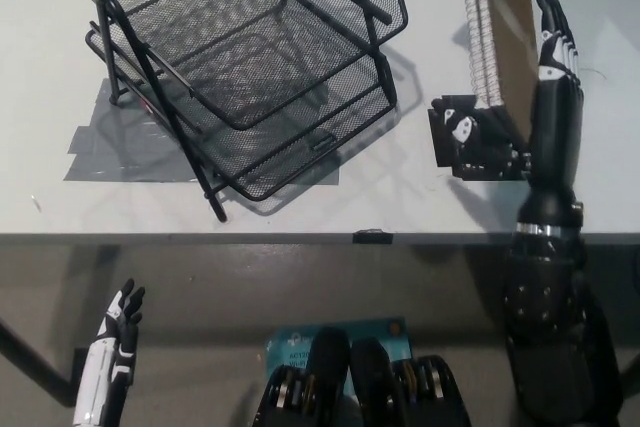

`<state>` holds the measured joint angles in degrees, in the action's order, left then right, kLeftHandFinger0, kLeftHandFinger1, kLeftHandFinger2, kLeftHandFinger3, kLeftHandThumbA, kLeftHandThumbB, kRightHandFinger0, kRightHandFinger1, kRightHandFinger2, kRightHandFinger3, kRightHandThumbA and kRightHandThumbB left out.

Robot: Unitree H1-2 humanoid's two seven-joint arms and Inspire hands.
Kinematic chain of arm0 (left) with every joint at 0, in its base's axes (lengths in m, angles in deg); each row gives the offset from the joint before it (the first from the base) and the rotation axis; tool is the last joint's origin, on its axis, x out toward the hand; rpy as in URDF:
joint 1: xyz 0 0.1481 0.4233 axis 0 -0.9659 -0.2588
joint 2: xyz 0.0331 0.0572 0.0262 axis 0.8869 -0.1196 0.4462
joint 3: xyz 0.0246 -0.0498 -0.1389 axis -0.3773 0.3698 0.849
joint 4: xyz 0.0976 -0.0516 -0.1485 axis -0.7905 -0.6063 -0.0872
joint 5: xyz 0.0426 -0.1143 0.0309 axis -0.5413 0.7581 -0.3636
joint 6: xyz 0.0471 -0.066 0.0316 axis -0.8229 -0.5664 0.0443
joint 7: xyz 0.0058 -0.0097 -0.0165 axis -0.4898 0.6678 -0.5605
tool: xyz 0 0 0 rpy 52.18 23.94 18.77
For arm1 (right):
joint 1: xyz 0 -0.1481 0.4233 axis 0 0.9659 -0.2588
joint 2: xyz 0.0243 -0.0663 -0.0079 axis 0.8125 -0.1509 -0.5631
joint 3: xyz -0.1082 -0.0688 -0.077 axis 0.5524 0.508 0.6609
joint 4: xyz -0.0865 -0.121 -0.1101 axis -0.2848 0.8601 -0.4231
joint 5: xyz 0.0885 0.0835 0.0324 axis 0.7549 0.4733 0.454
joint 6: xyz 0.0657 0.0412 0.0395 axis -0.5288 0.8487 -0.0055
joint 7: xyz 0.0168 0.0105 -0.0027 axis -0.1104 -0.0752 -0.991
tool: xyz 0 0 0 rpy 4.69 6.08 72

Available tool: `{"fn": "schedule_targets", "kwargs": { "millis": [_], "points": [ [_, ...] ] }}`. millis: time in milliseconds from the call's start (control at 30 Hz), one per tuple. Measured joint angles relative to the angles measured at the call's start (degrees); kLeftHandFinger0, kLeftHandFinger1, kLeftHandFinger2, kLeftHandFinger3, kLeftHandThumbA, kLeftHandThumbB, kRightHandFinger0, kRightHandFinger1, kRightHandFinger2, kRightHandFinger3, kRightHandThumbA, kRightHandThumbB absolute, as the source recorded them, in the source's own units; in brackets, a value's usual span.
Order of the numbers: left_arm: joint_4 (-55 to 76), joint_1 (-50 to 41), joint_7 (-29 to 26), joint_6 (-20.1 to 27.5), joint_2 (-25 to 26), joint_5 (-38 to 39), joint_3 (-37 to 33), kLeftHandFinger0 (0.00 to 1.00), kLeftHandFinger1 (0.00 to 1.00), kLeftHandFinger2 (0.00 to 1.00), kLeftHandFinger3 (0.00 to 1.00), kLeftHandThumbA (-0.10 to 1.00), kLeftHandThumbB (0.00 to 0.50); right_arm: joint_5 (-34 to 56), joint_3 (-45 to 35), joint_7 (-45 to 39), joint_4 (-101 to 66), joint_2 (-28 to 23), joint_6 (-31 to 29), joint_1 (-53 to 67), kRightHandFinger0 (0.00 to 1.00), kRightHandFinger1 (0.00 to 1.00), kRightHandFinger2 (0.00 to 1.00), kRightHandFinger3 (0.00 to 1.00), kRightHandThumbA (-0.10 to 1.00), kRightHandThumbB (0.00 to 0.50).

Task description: A person hands a notebook to the robot and the robot grabs it with its right hand and places it in the file tray kept in the centre of the desk infront of it.

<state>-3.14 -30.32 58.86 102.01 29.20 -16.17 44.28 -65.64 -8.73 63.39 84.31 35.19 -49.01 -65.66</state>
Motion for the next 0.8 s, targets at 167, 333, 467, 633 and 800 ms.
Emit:
{"fn": "schedule_targets", "kwargs": {
  "millis": [167, 333, 467, 633, 800],
  "points": [
    [0.0, 0.0, 0.0, 0.0, 0.1, 0.0, -0.1, 1.00, 1.00, 1.00, 1.00, 1.00, 0.338, 0.1, 0.1, 1.8, 6.5, -0.6, 0.0, -2.7, 1.00, 1.00, 1.00, 1.00, 1.00, 0.265],
    [0.0, 0.0, 0.0, 0.0, 0.1, 0.1, -0.1, 1.00, 1.00, 1.00, 1.00, 1.00, 0.338, -0.2, 0.7, 4.4, 13.8, -1.3, -0.1, -5.3, 1.00, 1.00, 1.00, 1.00, 0.89, 0.167],
    [0.0, 0.0, 0.0, 0.0, 0.1, 0.2, -0.1, 1.00, 1.00, 1.00, 1.00, 1.00, 0.328, 0.1, 0.2, 8.2, 18.6, -1.6, -1.7, -7.0, 0.00, 0.00, 0.01, 0.14, 0.90, 0.000],
    [0.0, 0.0, 0.0, 0.0, 0.1, 0.4, -0.1, 1.00, 1.00, 1.00, 1.00, 1.00, 0.334, 1.3, -1.2, 12.8, 19.7, -1.8, -4.2, -8.6, 0.00, 0.00, 0.00, 0.00, 0.91, 0.000],
    [0.0, 0.0, 0.1, 0.0, 0.1, 0.8, -0.1, 1.00, 1.00, 1.00, 1.00, 1.00, 0.342, 3.3, -3.1, 16.0, 14.5, -0.8, -5.2, -9.2, 0.00, 0.00, 0.00, 0.00, 0.92, 0.000]
  ]
}}
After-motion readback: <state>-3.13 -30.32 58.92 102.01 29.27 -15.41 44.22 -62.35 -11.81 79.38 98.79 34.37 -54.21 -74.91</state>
